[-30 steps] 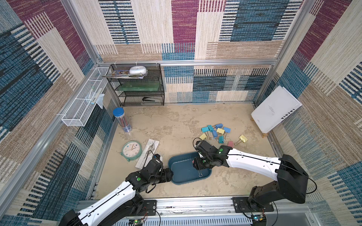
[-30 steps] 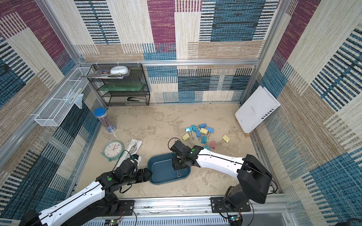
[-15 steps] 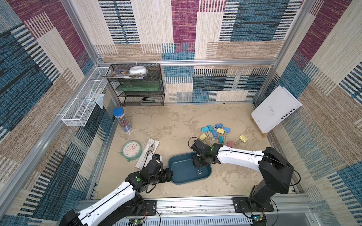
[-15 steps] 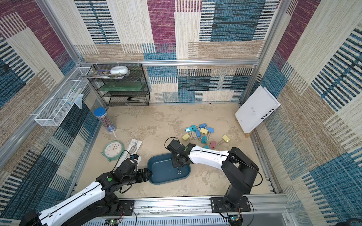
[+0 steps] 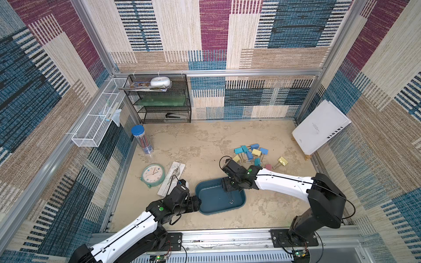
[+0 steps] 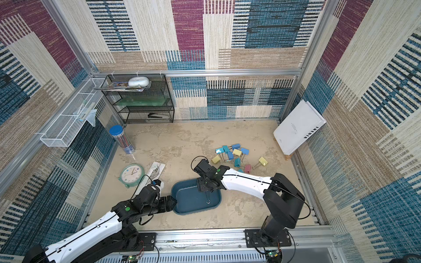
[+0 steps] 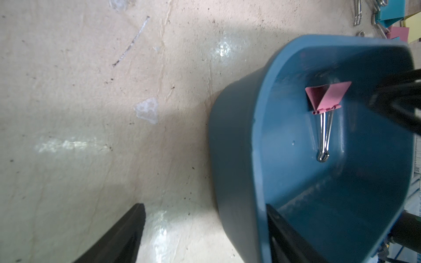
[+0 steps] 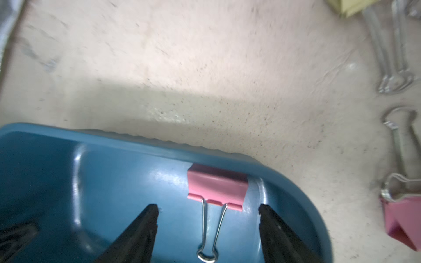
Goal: Put the binder clips in the storage box
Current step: Place the binder clip in the storage box, then pick up the binder clip at the center of the board.
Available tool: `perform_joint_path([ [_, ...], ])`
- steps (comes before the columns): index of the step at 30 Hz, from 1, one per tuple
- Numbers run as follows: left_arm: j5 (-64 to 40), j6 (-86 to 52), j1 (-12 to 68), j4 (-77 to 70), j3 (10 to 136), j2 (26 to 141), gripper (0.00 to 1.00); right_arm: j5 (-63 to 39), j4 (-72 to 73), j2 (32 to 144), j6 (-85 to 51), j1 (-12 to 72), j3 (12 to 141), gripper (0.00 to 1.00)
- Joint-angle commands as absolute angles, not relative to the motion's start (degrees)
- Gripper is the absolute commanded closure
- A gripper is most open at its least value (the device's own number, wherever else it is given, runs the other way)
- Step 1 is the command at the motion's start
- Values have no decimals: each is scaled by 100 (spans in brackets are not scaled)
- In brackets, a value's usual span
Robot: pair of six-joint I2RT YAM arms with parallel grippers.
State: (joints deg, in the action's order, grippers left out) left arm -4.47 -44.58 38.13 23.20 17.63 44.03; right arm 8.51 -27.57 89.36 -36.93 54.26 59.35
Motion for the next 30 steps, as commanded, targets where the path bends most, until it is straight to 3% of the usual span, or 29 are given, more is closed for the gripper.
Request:
perform_joint_path([
  [1, -394, -4393, 3813, 2329, 1777, 4403, 18, 1409, -3022, 8447, -3679, 5288, 5925, 23],
  [8, -422, -4421, 3814, 2335, 1738, 4333, 18, 1431, -3485, 8134, -2803, 3996, 5691, 19],
  [16, -482, -4409, 3814, 2296, 1729, 4327, 18, 1040, -3313, 7307, -2013, 3150, 4856, 1],
  [24, -492, -4344, 3808, 2228, 1715, 4400, 17, 192, -2821, 7960, -1688, 2929, 4603, 0],
  [30, -527, -4341, 3814, 2129, 1705, 4493, 18, 97, -2558, 8194, -1788, 2919, 4425, 1],
])
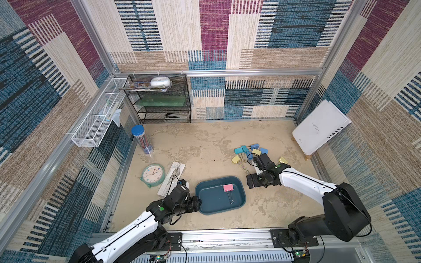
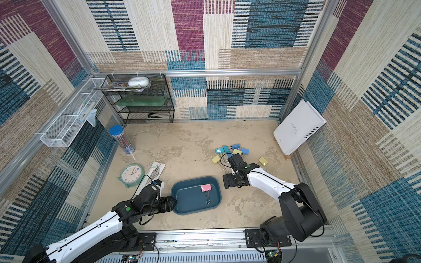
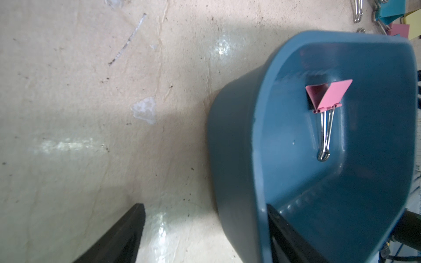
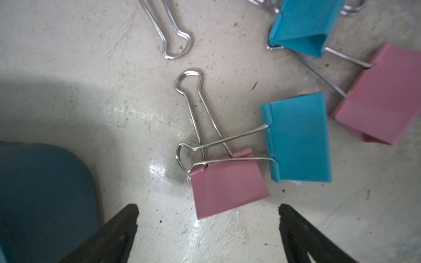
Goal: Put the binder clips in the storage box
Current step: Pick up the binder clip at the center of the board.
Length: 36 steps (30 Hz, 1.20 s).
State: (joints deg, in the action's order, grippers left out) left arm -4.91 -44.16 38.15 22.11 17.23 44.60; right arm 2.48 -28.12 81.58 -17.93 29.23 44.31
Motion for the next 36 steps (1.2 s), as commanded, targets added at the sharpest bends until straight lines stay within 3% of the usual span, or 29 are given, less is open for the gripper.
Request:
perform_joint_path([
  [1, -527, -4338, 3814, 2127, 1701, 4500, 18, 78, -2518, 8206, -1797, 2919, 4412, 1],
  [19, -457, -4350, 3814, 2258, 1660, 4330, 17, -480, -2129, 8411, -1947, 2918, 4115, 9],
  [26, -492, -4376, 3813, 2233, 1627, 4334, 17, 253, -2532, 8631, -1774, 2925, 4427, 5],
  [36, -492, -4404, 3814, 2263, 1610, 4291, 17, 32, -2402, 8879, -1540, 2921, 4501, 5],
])
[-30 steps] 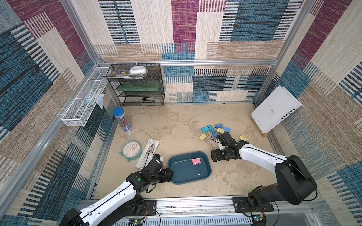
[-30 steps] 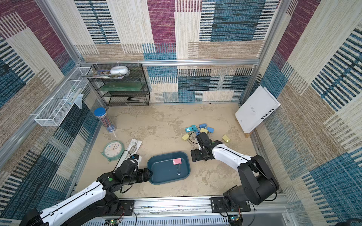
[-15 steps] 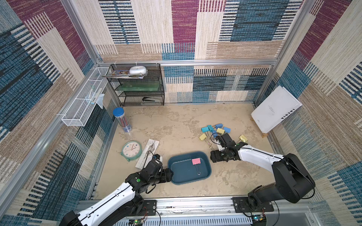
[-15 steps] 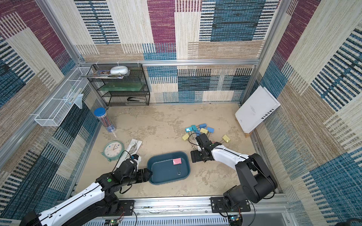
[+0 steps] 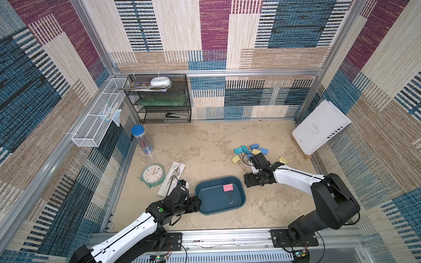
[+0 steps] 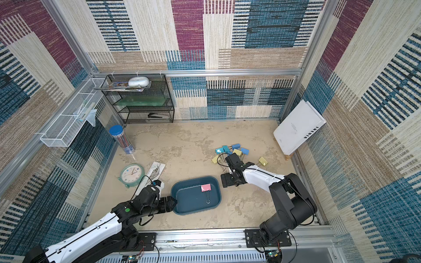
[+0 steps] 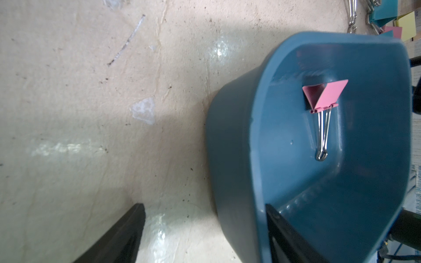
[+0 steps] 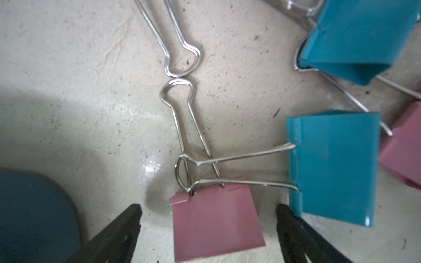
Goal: Put the binder clips in the storage box
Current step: Pick up the binder clip at the center of the board.
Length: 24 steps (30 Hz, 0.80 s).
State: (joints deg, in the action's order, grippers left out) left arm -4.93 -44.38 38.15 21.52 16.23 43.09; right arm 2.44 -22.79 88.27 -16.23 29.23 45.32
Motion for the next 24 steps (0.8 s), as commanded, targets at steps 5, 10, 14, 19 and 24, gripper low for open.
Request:
perform_joint_path([
  [5, -483, -4419, 3810, 2262, 1603, 4278, 17, -198, -2409, 8902, -1481, 2964, 4509, 9],
  [10, -483, -4429, 3814, 2237, 1612, 4289, 17, -246, -2463, 8973, -1507, 3072, 4529, 16],
  [14, -475, -4425, 3813, 2241, 1600, 4291, 17, -180, -2560, 8982, -1656, 3112, 4502, 23],
  [19, -483, -4422, 3814, 2272, 1607, 4284, 17, -9, -2793, 8836, -1844, 3141, 4487, 26],
  [24, -466, -4425, 3814, 2307, 1591, 4226, 17, 58, -2903, 8910, -1913, 3162, 4553, 42],
])
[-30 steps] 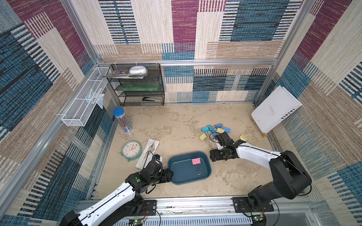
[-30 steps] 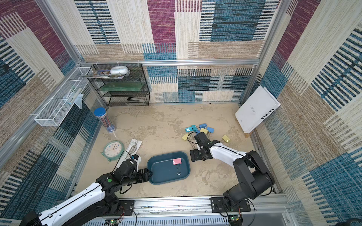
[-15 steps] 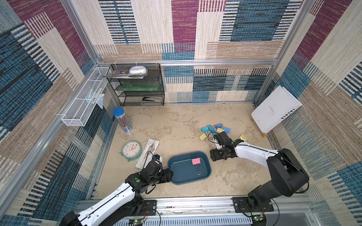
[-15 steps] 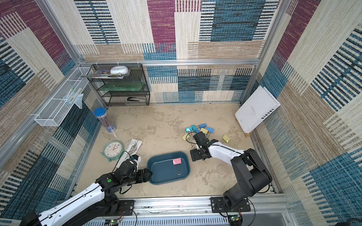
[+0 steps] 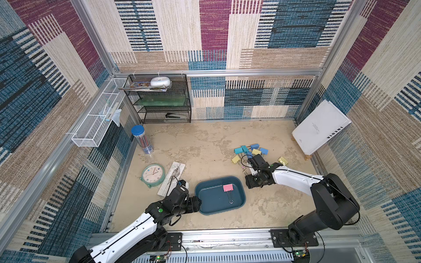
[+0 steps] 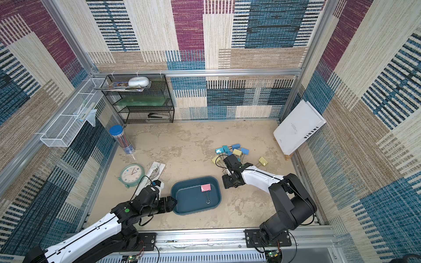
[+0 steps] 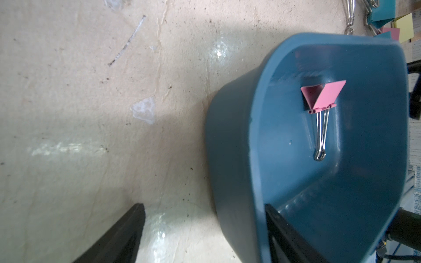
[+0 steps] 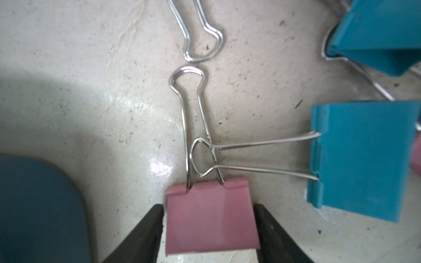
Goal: Put the binder clips in the storage box
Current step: Pick up the binder clip at the center of the board, then place the binder clip in the storage box.
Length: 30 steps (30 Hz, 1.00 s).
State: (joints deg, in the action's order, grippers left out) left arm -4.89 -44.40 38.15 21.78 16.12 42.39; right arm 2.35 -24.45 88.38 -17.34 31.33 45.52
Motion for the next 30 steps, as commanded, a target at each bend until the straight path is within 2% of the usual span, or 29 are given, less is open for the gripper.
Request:
perform_joint_path([
  [1, -465, -4428, 3808, 2311, 1596, 4214, 17, 112, -2913, 8928, -1949, 3156, 4549, 46],
  [4, -461, -4445, 3814, 2315, 1567, 4184, 17, 205, -2963, 8901, -2012, 3161, 4579, 53],
  [10, -465, -4451, 3814, 2355, 1550, 4138, 17, 468, -3443, 8372, -2134, 3164, 4956, 58],
  [16, -475, -4437, 3814, 2338, 1575, 4164, 17, -438, -3818, 7513, -2107, 3324, 5697, 59],
  [25, -520, -4465, 3814, 2250, 1539, 4189, 17, -641, -3590, 7967, -2714, 5189, 5943, 60],
  [30, -562, -4475, 3810, 2206, 1563, 4193, 17, -840, -3176, 8587, -2797, 5751, 5837, 60],
])
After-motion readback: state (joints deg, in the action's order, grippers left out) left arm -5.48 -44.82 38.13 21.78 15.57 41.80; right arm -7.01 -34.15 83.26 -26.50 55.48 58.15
